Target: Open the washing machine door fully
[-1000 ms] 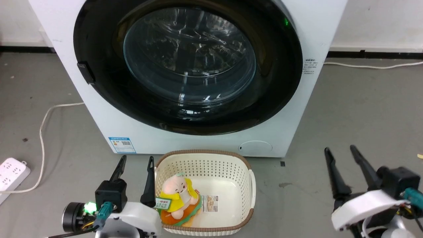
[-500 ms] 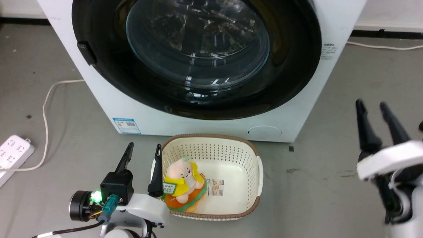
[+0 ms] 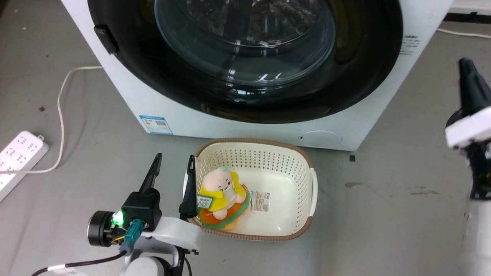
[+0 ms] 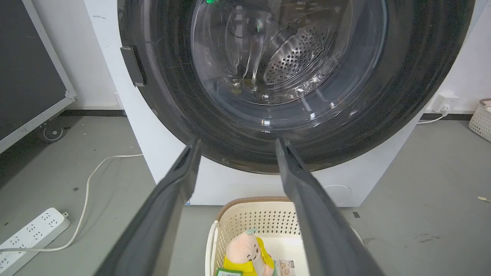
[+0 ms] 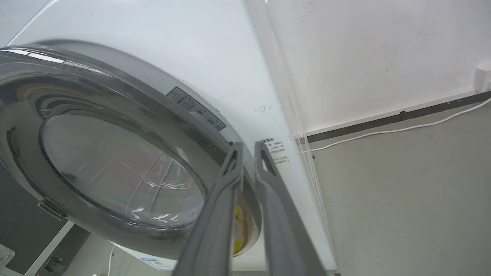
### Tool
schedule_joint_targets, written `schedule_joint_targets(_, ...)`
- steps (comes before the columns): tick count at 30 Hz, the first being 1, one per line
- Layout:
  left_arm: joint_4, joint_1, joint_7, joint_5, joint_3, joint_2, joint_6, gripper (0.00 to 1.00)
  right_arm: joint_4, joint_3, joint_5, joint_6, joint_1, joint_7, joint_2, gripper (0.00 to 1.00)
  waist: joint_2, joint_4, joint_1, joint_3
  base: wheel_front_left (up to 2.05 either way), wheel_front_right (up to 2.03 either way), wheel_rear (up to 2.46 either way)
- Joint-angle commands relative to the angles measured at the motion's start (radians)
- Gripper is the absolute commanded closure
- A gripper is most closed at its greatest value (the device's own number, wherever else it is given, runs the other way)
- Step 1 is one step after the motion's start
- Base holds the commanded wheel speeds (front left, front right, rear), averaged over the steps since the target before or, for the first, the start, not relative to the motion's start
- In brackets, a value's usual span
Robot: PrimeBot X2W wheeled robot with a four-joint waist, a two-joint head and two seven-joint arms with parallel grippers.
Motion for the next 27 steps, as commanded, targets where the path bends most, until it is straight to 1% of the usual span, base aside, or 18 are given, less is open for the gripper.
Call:
schedule_joint_targets(1,-0.003,-0.019,-0.011,-0.009,-0.011,0.001,0.009,0.0,0.024,-0.02,0.014,0.0,-0.055,0.018,0.004,1.0,0.0,0.008,-0.0002,0.013,0.0,0.0,0.0)
schedule_joint_targets(6,-0.002,-0.036,-0.021,-0.017,-0.028,0.001,0.017,0.0,0.1,-0.073,0.027,0.0,-0.169,0.085,0.005,1.0,0.0,0.025,-0.0002,0.041,0.0,0.0,0.0)
schedule_joint_targets(14,0.001,-0.055,-0.038,-0.031,-0.055,0.001,0.03,0.0,0.212,-0.156,0.04,0.0,-0.32,0.229,0.006,1.0,0.0,0.053,-0.0002,0.08,0.0,0.0,0.0)
schedule_joint_targets(20,0.003,-0.07,-0.051,-0.042,-0.076,0.001,0.04,0.0,0.308,-0.259,0.043,0.0,-0.433,0.334,0.006,1.0,0.0,0.074,-0.0002,0.104,0.0,0.0,0.0)
schedule_joint_targets(27,0.005,-0.084,-0.065,-0.054,-0.101,0.001,0.054,0.0,0.386,-0.36,0.028,0.0,-0.54,0.47,0.006,1.0,0.0,0.096,-0.0002,0.131,0.0,0.0,0.0)
